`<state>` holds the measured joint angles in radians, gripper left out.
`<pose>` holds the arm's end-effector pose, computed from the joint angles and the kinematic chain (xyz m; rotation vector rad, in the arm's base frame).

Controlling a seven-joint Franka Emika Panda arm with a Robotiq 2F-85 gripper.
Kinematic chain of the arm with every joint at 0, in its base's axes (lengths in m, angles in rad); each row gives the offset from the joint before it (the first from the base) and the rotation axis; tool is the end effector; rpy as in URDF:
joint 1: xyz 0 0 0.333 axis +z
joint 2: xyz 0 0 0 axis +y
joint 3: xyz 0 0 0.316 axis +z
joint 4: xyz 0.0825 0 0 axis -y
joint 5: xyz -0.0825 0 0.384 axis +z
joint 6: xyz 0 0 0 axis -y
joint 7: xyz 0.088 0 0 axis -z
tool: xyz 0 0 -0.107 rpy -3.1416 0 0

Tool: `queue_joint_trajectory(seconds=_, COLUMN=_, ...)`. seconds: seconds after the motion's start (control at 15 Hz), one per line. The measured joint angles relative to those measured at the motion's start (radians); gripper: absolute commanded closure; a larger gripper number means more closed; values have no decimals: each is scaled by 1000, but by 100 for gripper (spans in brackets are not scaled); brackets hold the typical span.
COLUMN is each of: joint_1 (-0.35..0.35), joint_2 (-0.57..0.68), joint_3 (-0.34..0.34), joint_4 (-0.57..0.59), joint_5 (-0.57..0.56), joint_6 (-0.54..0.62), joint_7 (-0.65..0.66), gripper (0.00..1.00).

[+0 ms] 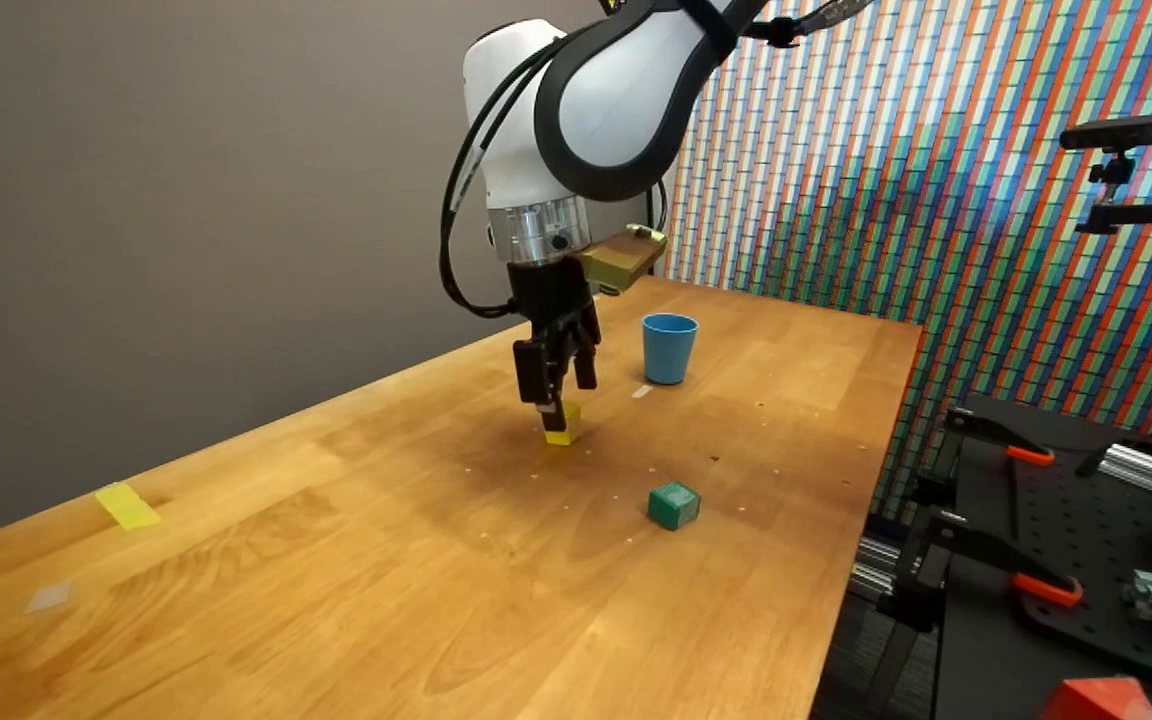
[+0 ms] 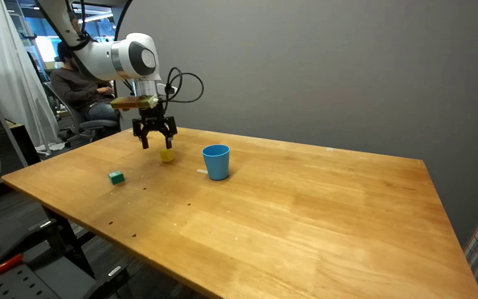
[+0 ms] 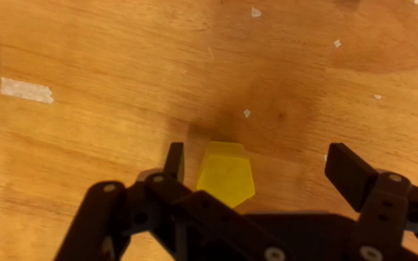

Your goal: Put the yellow block in the blue cup

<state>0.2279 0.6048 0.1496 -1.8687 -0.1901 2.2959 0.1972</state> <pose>0.5781 0.2215 0.1785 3.0098 0.4541 -0.2240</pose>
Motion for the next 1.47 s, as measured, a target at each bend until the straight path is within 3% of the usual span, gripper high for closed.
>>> queue_joint_trajectory(seconds=0.07, joint_1=1, joint_2=15, joint_3=-5, joint_4=13, joint_5=0, joint_6=5, joint_7=0, gripper=18)
queue_joint_trajectory(seconds=0.6, joint_1=15, joint_2=95, joint_3=-37, joint_4=82, joint_5=0, joint_6=18, joint_7=5, gripper=80)
queue_joint_trajectory(seconds=0.8, joint_1=26, joint_2=76, joint_3=-36, joint_4=81, joint_5=9, joint_6=16, joint_7=10, gripper=80)
queue_joint_trajectory(seconds=1.07, joint_1=70, joint_2=-47, joint_3=-57, joint_4=73, joint_5=-10, joint_6=4, joint_7=76, gripper=80)
queue_joint_trajectory(seconds=1.47, joint_1=113, joint_2=-296, joint_3=-155, joint_4=-10, joint_5=-226, joint_6=-58, joint_7=328, gripper=80)
